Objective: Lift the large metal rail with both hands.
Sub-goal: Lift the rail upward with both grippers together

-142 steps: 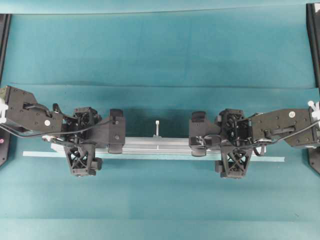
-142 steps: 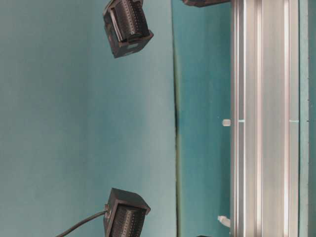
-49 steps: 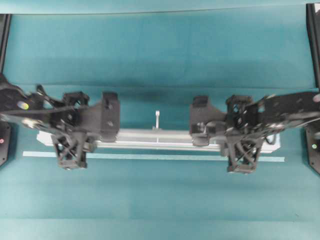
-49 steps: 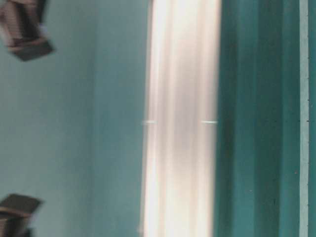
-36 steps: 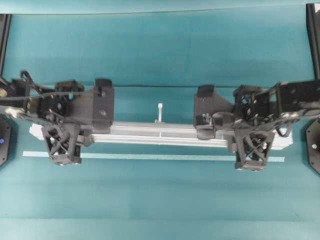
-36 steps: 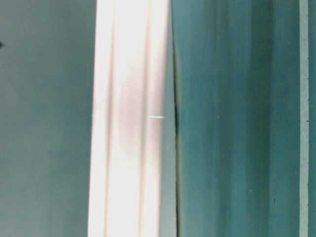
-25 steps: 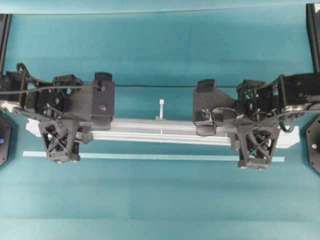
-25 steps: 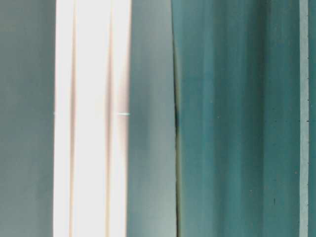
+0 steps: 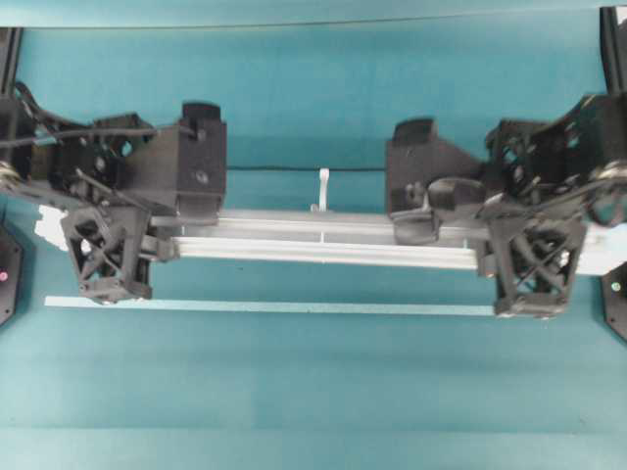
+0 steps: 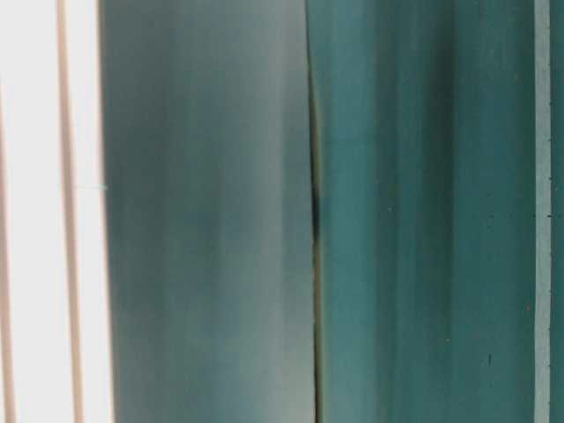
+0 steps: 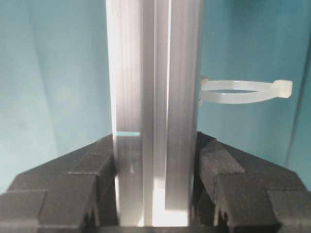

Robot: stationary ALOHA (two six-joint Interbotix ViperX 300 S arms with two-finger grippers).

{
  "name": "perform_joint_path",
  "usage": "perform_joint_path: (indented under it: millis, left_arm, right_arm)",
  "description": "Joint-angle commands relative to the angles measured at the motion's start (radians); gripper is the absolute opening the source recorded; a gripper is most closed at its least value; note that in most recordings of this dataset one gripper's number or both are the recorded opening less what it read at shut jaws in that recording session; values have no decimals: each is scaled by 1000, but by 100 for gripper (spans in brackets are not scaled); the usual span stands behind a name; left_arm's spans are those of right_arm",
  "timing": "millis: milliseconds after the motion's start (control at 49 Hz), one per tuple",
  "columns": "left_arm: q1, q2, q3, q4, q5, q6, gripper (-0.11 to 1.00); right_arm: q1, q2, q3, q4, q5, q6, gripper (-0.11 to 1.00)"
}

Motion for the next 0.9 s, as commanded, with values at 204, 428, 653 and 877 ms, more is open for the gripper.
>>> perform_joint_path:
  millis: [204, 428, 653, 877]
  left_arm:
    - [12, -14, -187, 2, 143, -9, 37]
    - [14, 6, -327, 2, 221, -14, 37]
    - [17, 9, -353, 2, 221, -14, 37]
    - [25, 11, -353, 2, 222, -15, 37]
  right_arm:
    - [6, -21, -179, 6, 41, 5, 40]
    - [6, -17, -262, 3, 64, 3, 40]
    - [5, -32, -273, 3, 64, 5, 40]
    - [2, -38, -259, 6, 67, 5, 40]
